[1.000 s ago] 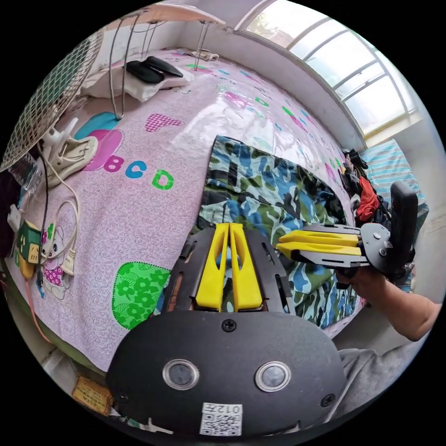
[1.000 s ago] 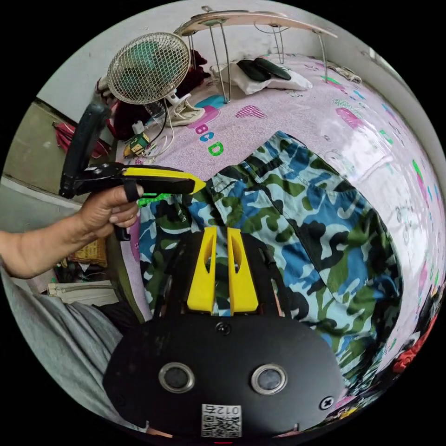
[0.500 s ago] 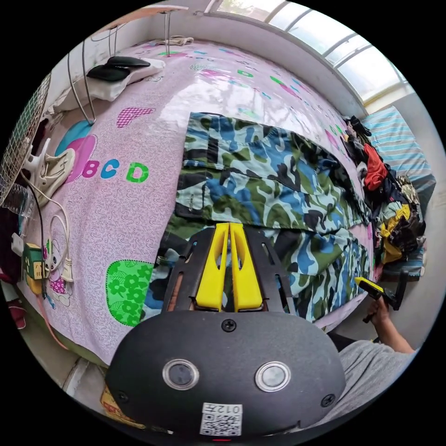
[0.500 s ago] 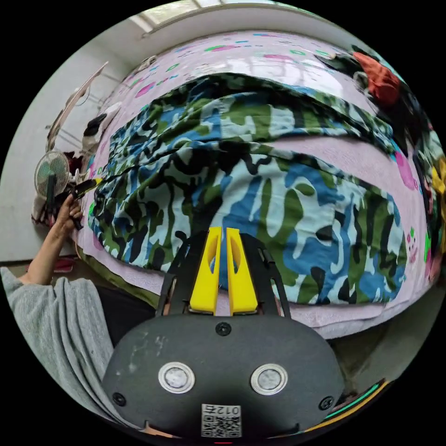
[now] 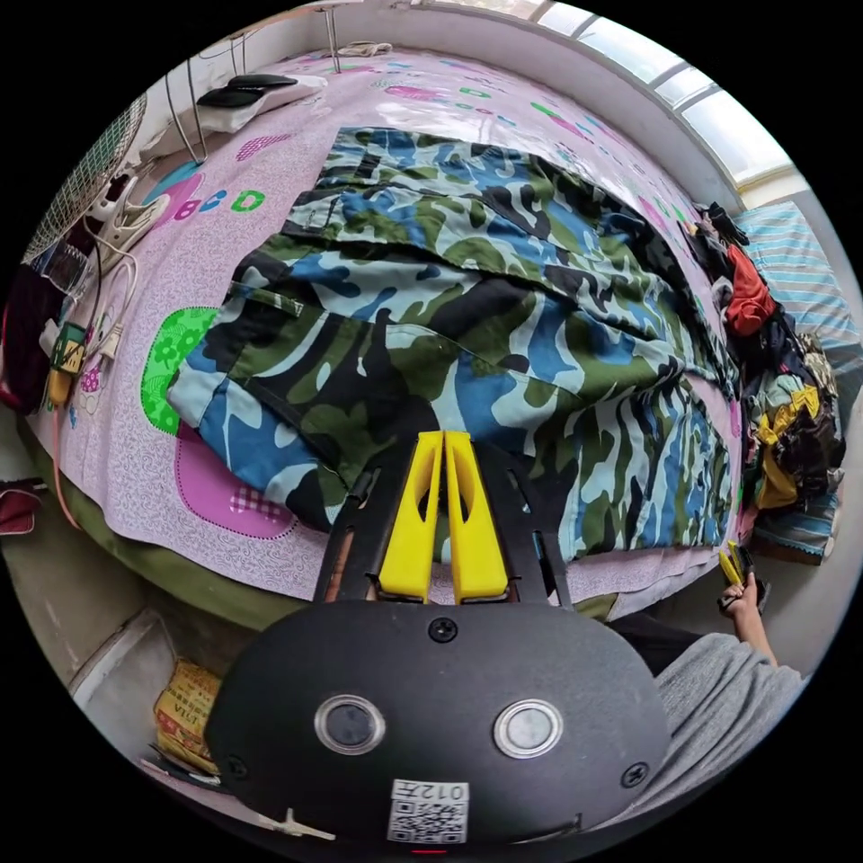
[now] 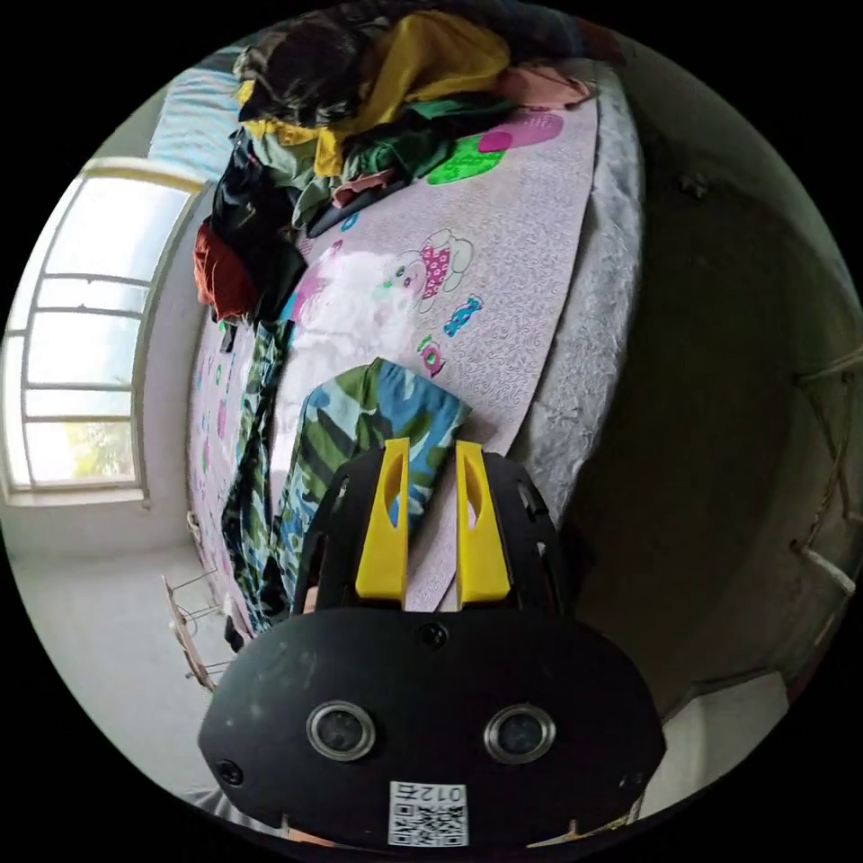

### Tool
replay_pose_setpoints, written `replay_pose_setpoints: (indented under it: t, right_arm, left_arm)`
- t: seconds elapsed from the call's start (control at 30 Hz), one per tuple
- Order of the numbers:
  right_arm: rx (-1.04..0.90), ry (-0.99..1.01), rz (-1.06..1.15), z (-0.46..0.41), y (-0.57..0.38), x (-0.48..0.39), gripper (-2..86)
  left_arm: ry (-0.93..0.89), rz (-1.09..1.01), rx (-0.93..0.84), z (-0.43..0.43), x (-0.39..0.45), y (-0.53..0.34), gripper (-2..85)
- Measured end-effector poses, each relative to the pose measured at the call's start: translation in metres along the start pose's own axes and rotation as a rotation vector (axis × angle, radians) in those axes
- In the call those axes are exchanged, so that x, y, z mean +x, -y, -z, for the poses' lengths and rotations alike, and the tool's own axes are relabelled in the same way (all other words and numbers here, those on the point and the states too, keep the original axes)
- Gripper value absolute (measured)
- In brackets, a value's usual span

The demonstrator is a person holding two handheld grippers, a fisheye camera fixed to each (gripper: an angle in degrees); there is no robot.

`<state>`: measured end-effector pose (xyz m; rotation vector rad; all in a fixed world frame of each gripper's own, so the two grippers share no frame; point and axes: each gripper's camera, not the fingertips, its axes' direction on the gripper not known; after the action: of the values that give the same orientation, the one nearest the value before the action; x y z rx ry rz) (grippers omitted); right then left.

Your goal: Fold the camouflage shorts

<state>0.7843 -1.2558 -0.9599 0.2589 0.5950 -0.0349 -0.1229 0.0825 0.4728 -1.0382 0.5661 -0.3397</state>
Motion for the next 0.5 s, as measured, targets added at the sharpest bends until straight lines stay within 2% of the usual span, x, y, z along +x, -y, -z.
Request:
replay_pose_setpoints:
  t: [0.1, 0.23, 0.37, 0.4, 0.5]
  right_arm:
    - [-0.037, 0.114, -0.072, 0.017, -0.013, -0.017, 9.1]
    - [-0.068, 0.22, -0.116, 0.031, -0.04, -0.061, 9.0]
    - [-0.117, 0.417, -0.133, 0.041, -0.065, -0.126, 2.1]
    - [-0.111, 0.449, -0.107, 0.049, -0.068, -0.144, 1.7]
    - [-0.093, 0.512, 0.252, 0.119, -0.086, -0.266, 0.4]
  left_arm:
    - [0.07, 0.034, -0.022, -0.019, 0.007, 0.001, 0.2]
    - [0.028, 0.136, 0.004, -0.027, 0.003, 0.005, 0.0]
    - [-0.018, 0.196, -0.003, -0.036, -0.001, 0.012, -0.1]
    - [-0.022, 0.215, -0.007, -0.038, -0.001, 0.014, -0.1]
    - [-0.037, 0.252, -0.031, -0.045, 0.003, 0.018, -0.1]
